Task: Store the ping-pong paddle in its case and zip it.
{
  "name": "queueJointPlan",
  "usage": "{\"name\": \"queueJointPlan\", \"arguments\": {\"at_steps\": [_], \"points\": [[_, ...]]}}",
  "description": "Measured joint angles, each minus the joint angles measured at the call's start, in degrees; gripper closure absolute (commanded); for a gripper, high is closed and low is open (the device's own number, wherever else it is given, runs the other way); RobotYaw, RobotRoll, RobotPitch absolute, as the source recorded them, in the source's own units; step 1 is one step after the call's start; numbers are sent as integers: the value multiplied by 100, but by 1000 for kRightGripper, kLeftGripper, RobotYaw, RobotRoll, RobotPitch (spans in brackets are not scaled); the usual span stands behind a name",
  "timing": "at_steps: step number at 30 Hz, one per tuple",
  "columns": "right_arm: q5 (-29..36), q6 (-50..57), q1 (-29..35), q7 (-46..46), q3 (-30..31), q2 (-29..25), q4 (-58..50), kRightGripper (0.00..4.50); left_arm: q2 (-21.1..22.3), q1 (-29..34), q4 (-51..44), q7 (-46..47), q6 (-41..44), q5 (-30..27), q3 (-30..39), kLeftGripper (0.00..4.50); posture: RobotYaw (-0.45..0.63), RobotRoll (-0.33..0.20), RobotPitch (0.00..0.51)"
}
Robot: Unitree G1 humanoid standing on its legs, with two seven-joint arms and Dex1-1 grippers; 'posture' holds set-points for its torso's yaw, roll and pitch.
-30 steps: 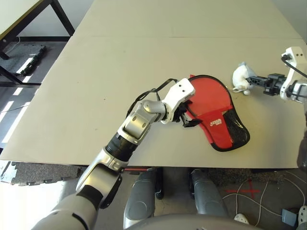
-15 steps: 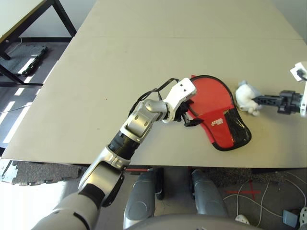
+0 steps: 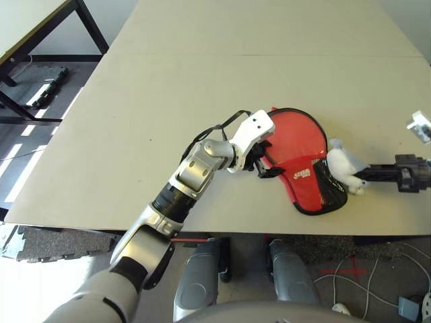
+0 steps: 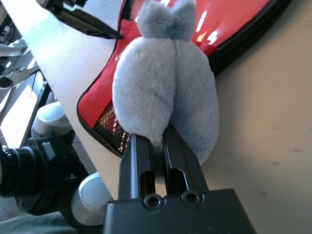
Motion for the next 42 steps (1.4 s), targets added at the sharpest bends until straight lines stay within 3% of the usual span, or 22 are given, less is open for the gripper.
{"name": "queueJointPlan", "arguments": {"at_steps": [4,9,18,22,26,32,37,42], "points": [[-24,-66,41,-50,31,-8,-36,4499,-9,-1,30,-2,-41,0,0,0,-126,0,191],[-132,-125,-176,-250,64,-16,334,2823,-18,-19,105,-2,-92,3,3,0,-130,0,189],[-54,-358,-579,370,33,-436,1319,13,201,-57,97,-128,-252,-18,62,0,-128,0,186],[-86,-631,-1073,392,-60,-484,2062,13,371,-90,-65,-280,-158,-198,307,0,-123,0,187],[-57,-882,-1763,135,-354,-188,2930,13,456,-183,-371,-325,193,-658,898,0,-119,0,188],[-124,-2013,-2694,-1514,-1008,616,4188,13,456,-423,-625,237,384,-1322,2285,0,-99,0,191],[-307,-3381,-2962,-2794,-1366,1025,4823,13,476,-449,-159,1168,-209,-1373,3205,0,-76,0,197],[-461,-4540,-3137,-3722,-1554,1306,5315,13,631,-308,694,2451,-1473,-1344,4370,0,-56,0,204]]}}
